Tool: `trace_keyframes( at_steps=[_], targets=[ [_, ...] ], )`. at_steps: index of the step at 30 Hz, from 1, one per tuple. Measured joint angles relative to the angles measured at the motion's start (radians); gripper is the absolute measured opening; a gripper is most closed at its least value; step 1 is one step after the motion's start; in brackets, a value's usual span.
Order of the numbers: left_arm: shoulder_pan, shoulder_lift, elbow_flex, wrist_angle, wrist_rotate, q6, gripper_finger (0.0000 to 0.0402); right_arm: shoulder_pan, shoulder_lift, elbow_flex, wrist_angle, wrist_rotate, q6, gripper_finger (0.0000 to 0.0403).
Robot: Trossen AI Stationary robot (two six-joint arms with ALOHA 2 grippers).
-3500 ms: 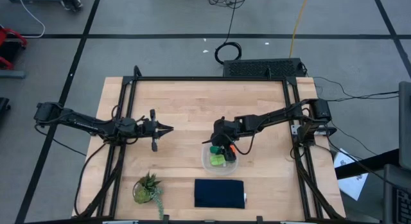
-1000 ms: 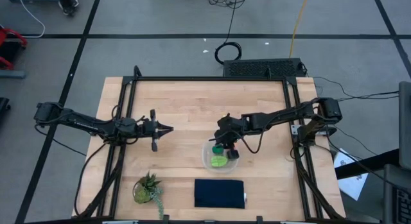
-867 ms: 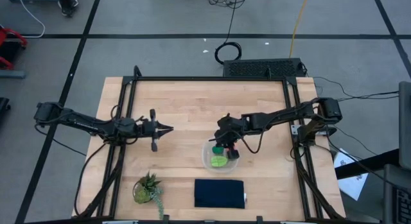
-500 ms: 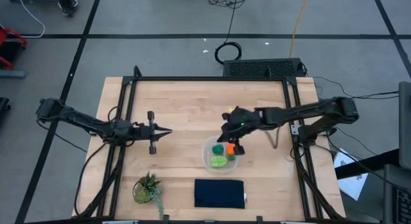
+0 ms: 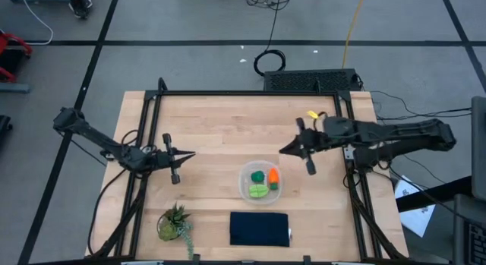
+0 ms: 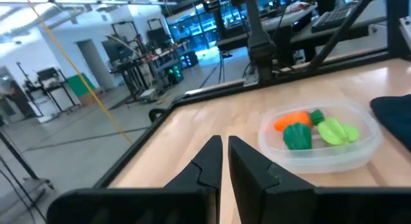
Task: Pick and placing Produce into tupperware
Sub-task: Return to Home Position
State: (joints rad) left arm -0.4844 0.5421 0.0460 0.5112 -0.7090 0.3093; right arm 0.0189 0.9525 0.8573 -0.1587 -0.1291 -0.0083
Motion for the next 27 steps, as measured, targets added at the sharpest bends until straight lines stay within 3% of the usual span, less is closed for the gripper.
trace_keyframes(
  at_steps=[9, 18, 27],
  targets=[
    [0.009, -0.021, 0.000, -0.063, 0.035, -0.033, 0.0030, -0.048, -0.289, -0.305, 0.211, 0.001, 0.036, 0.0000],
    [0.081, -0.022, 0.000, -0.090, 0.080, -0.108, 0.0030, -0.098, -0.457, -0.466, 0.303, -0.087, 0.100, 0.0000],
    [0.017, -0.069, 0.000, -0.118, 0.011, -0.060, 0.0030, -0.096, -0.656, -0.602, 0.313, -0.075, 0.163, 0.0000]
  ],
)
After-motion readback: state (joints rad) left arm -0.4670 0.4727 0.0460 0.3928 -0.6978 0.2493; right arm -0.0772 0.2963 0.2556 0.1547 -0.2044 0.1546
